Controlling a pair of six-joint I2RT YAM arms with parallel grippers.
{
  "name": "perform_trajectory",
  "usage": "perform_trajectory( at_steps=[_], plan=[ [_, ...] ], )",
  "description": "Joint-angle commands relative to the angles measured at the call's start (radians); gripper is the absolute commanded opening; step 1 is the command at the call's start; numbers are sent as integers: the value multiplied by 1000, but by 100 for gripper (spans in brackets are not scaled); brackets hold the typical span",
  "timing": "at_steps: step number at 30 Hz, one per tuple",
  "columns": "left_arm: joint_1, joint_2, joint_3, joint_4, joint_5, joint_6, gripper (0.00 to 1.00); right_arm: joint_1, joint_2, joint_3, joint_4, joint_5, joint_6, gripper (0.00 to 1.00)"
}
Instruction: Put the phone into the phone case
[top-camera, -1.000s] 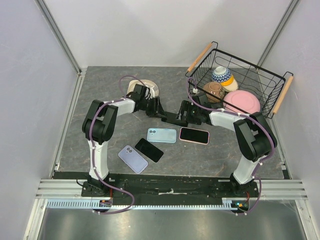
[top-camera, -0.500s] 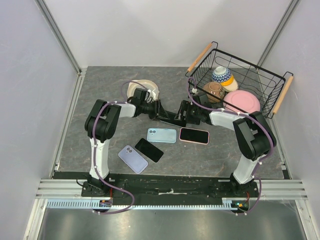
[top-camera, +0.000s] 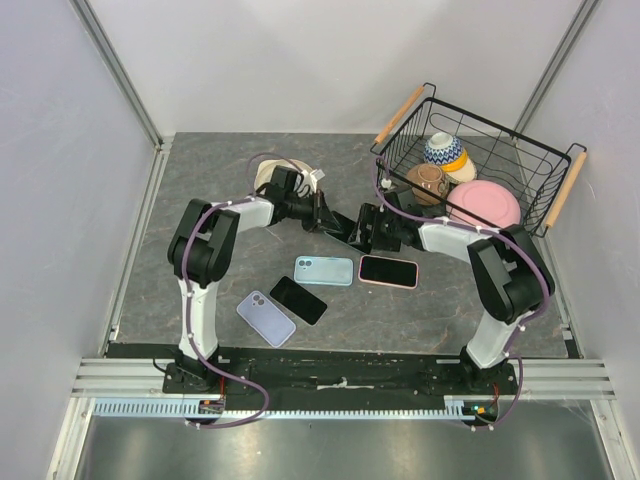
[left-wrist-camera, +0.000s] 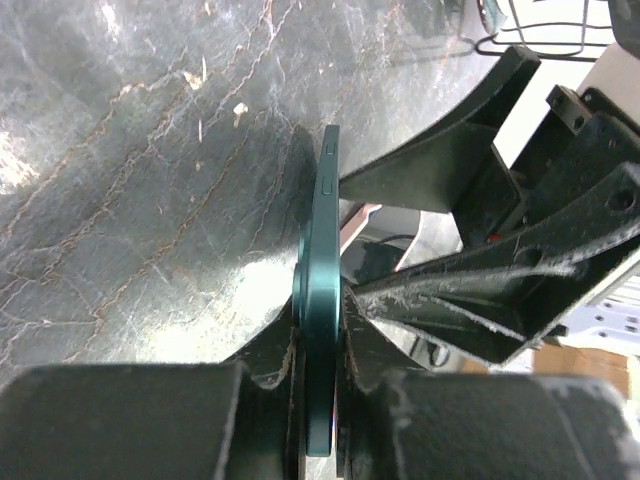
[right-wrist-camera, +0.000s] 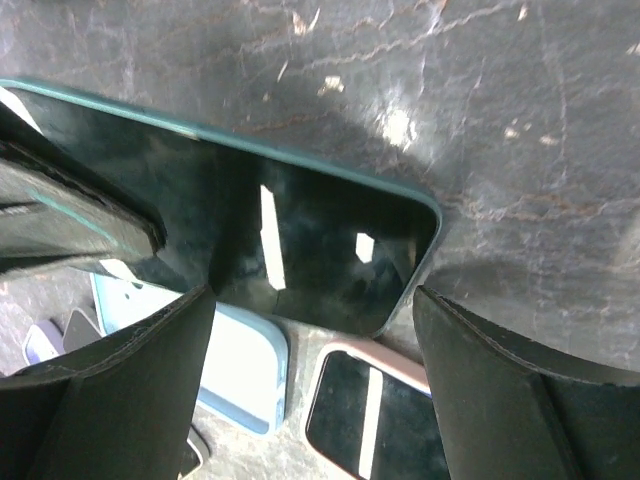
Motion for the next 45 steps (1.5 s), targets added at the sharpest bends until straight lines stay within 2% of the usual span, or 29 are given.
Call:
perform_trajectory(
  at_steps=[1, 3, 6, 11, 16, 20, 25, 33, 34, 40, 45],
  plan=[
    [-10, -115, 100, -221, -206, 182, 2, 16, -85, 24, -59, -13, -35, 88],
    [-10, -179, 112, -258, -290, 214, 2, 15, -121, 38, -82, -8, -46, 89],
    [13, -276, 96, -258, -303, 214, 2, 13, -174, 67, -120, -2, -71, 89],
    [70, -416, 25, -222, -184, 168, 2, 6, -273, 121, -168, -38, -107, 91],
    [99, -578, -108, -168, -89, 136, 2, -19, -365, 147, -162, -150, -100, 91],
    [105, -741, -222, -64, -24, 102, 2, -25, -394, 159, -134, -276, -100, 90],
    [107, -873, -376, 195, 33, -37, 2, -24, -409, 121, -22, -371, -37, 88],
    [108, -884, -412, 349, 73, -146, 2, -24, -440, -2, 333, -563, 158, 81],
    [107, -878, -414, 384, 79, -172, 2, -24, -440, -19, 357, -587, 169, 75],
    [107, -843, -420, 516, 122, -274, 2, -24, -460, -46, 417, -615, 212, 56],
    [107, -827, -420, 535, 143, -283, 2, -24, -475, -36, 424, -612, 228, 50]
  ],
)
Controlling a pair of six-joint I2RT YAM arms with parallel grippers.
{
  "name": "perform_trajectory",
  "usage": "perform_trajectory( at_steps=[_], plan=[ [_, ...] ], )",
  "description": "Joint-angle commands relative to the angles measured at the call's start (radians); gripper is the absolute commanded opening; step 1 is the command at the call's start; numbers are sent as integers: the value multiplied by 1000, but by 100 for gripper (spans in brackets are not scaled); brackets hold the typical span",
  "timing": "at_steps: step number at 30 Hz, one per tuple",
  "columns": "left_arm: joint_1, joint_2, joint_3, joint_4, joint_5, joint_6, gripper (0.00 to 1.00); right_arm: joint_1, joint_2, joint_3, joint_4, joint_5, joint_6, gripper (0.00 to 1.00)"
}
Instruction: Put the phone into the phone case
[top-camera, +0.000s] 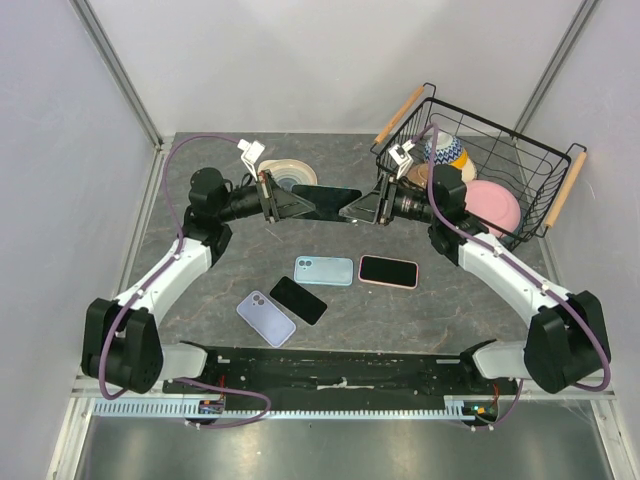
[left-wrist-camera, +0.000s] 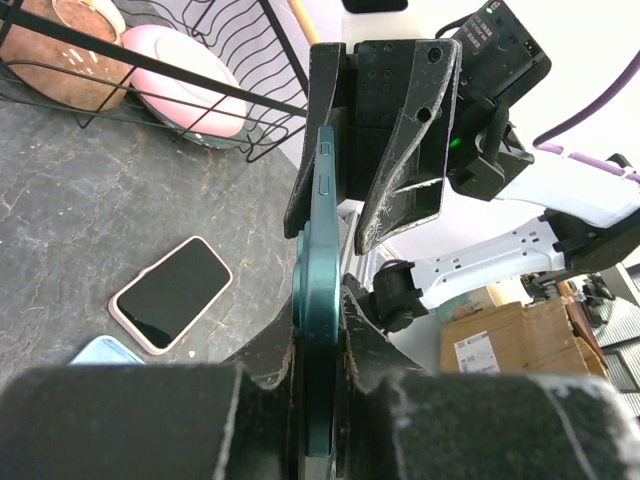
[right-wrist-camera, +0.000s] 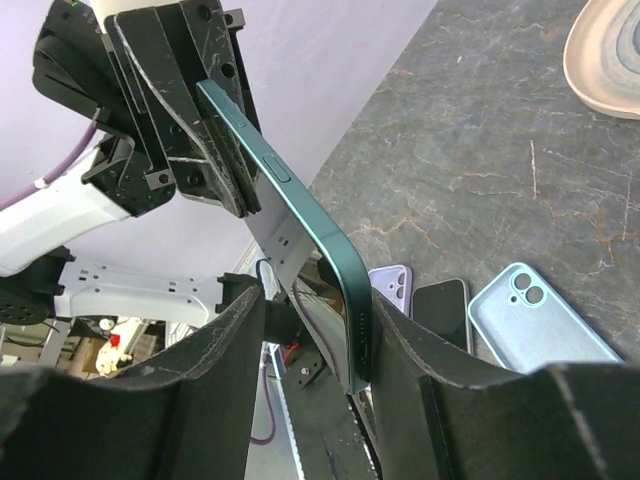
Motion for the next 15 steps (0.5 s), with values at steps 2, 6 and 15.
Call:
perform_trajectory(
  at_steps=[2, 6, 15],
  plan=[
    [-1, -2, 2, 121, 58, -66, 2, 1, -36, 21, 67, -25, 30, 49],
    [3, -3, -3, 112, 53, -57, 2, -1, -30, 27, 76, -38, 39, 37],
    [4, 4, 2, 65, 48, -15, 2, 2, -16, 37, 76, -62, 45, 3]
  ],
)
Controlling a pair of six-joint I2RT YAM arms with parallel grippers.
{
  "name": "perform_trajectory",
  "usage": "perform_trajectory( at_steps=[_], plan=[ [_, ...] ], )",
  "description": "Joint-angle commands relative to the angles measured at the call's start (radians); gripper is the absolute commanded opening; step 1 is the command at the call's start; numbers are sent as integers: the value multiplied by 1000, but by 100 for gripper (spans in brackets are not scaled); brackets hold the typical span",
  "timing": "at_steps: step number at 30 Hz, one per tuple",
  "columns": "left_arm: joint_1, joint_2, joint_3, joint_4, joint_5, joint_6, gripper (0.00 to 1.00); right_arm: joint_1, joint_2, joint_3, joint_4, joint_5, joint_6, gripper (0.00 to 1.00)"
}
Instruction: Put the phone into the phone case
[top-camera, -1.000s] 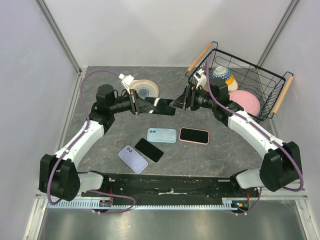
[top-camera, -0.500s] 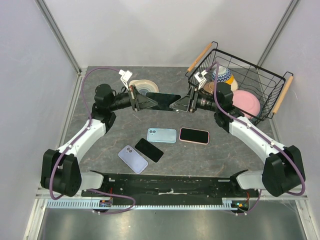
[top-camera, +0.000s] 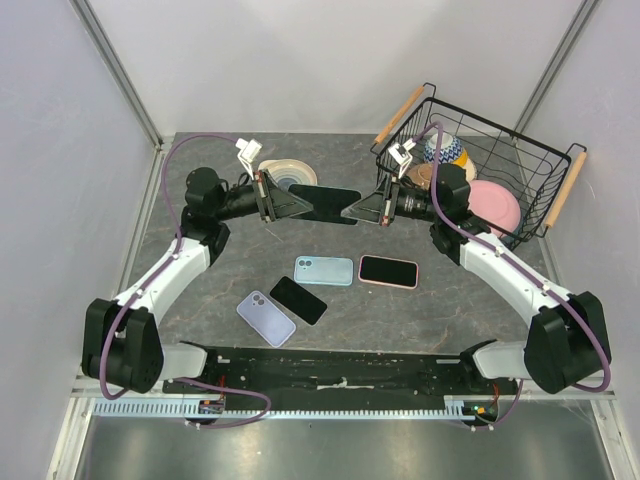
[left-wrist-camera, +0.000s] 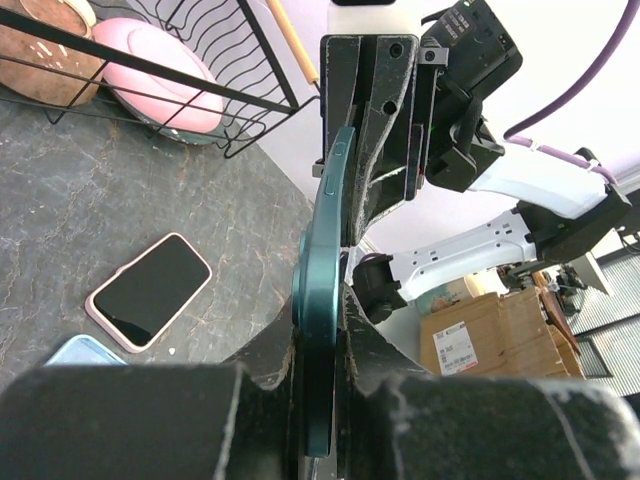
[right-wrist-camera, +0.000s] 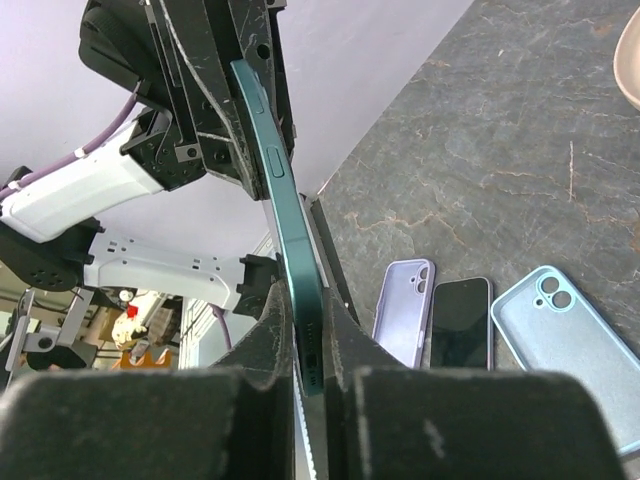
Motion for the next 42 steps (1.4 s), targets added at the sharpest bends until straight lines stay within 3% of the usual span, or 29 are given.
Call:
perform_trajectory(
  at_steps=[1, 4, 5, 8, 9, 14, 18, 21, 30, 35, 38, 42],
  plan=[
    [-10, -10, 9, -49, -21, 68, 4, 11, -4, 37, 31, 16, 18, 1],
    [-1, -23, 45, -168, -76, 148, 21, 9, -3, 41, 18, 13, 11, 0],
    [3, -30, 62, -252, -96, 171, 32, 8, -3, 43, 8, 14, 0, 0],
    [5, -54, 105, -445, -211, 284, 49, 9, 2, 55, -47, 20, -43, 0],
    [5, -59, 116, -489, -275, 344, 50, 9, 2, 64, -69, 23, -60, 0],
    [5, -91, 141, -715, -502, 495, 52, 9, 11, 67, -155, 53, -113, 0],
    [5, -82, 127, -857, -697, 533, 54, 9, 25, 57, -210, 76, -147, 0],
    [5, -56, 104, -897, -737, 541, 58, 9, 43, 46, -270, 108, -176, 0],
    [-1, 59, 19, -890, -717, 498, 61, -31, 42, -75, -325, 155, -178, 0],
    [-23, 162, 33, -864, -703, 464, 61, -95, 8, -94, -423, 151, -225, 0],
    [-36, 214, 33, -821, -619, 424, 60, -133, -6, -91, -463, 140, -258, 0],
    [-102, 275, 65, -802, -640, 412, 60, -159, -17, -89, -482, 134, -279, 0]
  ],
)
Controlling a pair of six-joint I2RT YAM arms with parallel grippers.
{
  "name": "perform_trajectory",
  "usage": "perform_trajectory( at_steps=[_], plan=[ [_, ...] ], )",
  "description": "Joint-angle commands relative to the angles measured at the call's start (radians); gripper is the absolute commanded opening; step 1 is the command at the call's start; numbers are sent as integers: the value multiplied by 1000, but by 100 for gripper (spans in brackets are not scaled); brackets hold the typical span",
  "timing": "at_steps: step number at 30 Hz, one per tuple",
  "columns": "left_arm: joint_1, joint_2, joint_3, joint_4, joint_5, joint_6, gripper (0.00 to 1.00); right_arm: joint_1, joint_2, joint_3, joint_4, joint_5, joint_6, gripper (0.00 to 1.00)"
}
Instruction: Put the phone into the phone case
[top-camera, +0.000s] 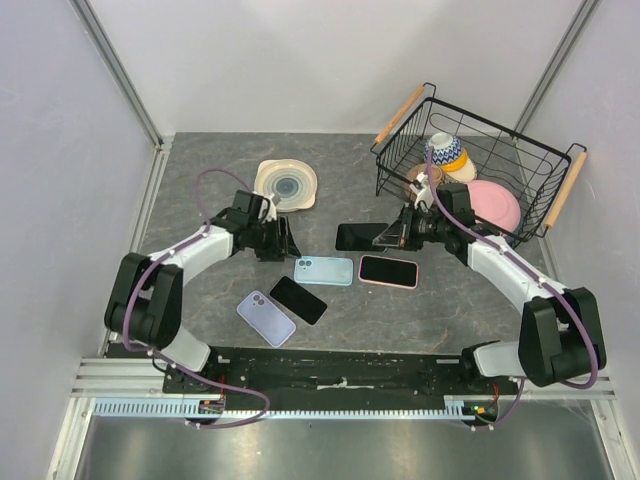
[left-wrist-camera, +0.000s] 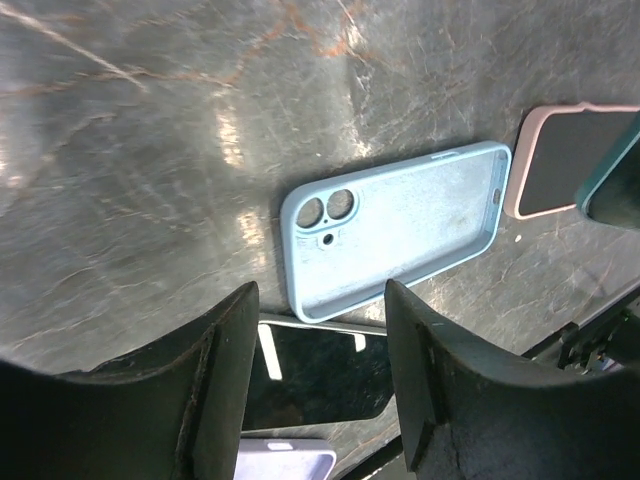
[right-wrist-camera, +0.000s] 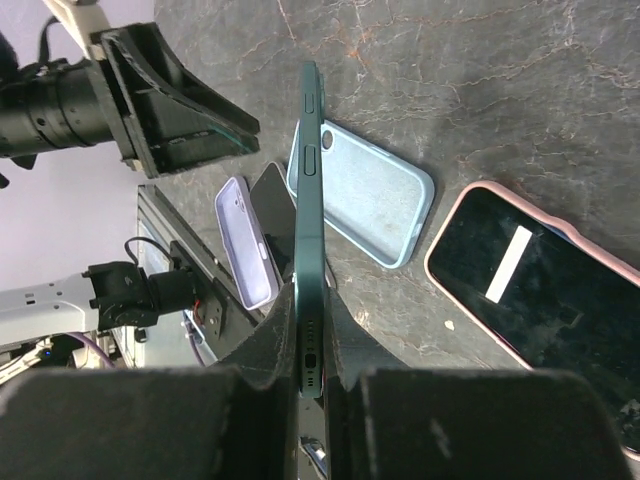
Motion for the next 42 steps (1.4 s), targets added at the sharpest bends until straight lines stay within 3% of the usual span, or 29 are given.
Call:
perform_trajectory(
  at_steps=[1, 13, 20, 31, 42],
  plan=[
    [-62, 57, 62, 48, 19, -48, 59, -12, -46, 20, 3, -32, -48, 0],
    [-72, 54, 99, -102, -199, -3, 57, -1, -14, 94, -80, 14, -121, 0],
    [-57, -2, 58, -119, -257, -5, 58, 103, 85, 143, -36, 20, -83, 0],
    [-43, -39, 16, -83, -213, -8, 58, 192, 234, 54, 282, -66, 167, 0],
    [-46, 11, 10, 23, -98, -61, 57, 200, 300, 25, 310, -71, 201, 0]
  ],
)
